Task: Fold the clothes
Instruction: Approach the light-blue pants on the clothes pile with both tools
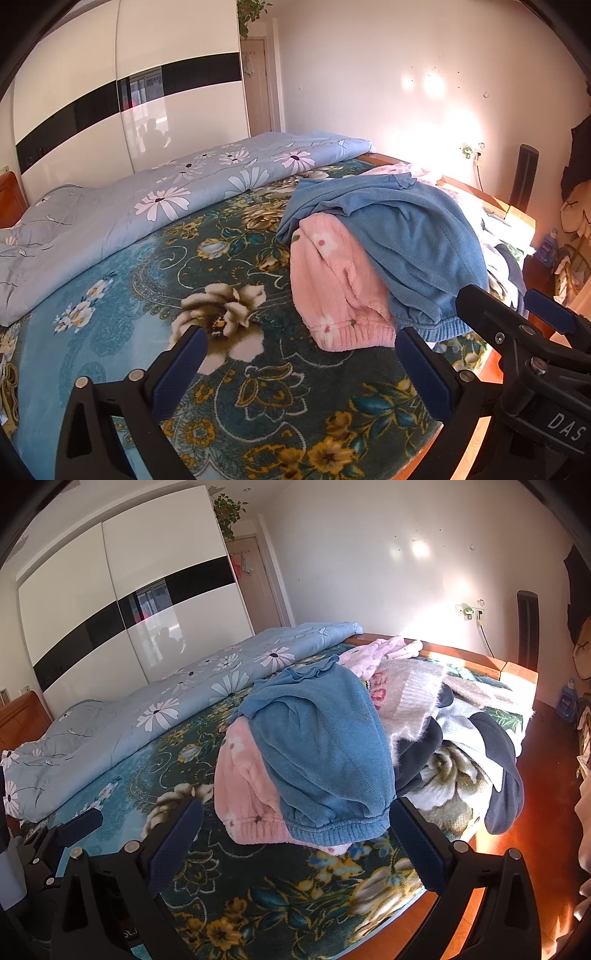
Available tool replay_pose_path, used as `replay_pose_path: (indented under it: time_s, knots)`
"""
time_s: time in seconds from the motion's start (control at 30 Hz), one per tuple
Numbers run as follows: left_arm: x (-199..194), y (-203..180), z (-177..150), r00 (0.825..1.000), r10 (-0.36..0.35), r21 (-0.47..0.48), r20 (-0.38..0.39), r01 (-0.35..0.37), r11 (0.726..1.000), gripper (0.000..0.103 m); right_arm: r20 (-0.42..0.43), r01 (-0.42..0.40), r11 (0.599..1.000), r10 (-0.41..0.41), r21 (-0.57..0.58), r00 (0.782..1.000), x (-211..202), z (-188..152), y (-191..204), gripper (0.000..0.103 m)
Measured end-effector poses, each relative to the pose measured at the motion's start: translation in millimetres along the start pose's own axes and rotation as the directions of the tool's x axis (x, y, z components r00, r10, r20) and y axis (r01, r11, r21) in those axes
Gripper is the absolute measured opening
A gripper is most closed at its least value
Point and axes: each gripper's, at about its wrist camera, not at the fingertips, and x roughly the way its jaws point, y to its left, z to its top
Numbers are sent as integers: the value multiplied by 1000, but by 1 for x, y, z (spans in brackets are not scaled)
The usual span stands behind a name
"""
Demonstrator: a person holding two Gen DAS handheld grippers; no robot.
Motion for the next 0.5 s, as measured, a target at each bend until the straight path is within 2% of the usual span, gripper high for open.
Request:
replay_pose_path:
  time_s: [0.5]
  knots:
    - [0,4,0,1000,-5,-18,5,5,1000,103,-5,-31,999,31,22,1000,2,1,0,102]
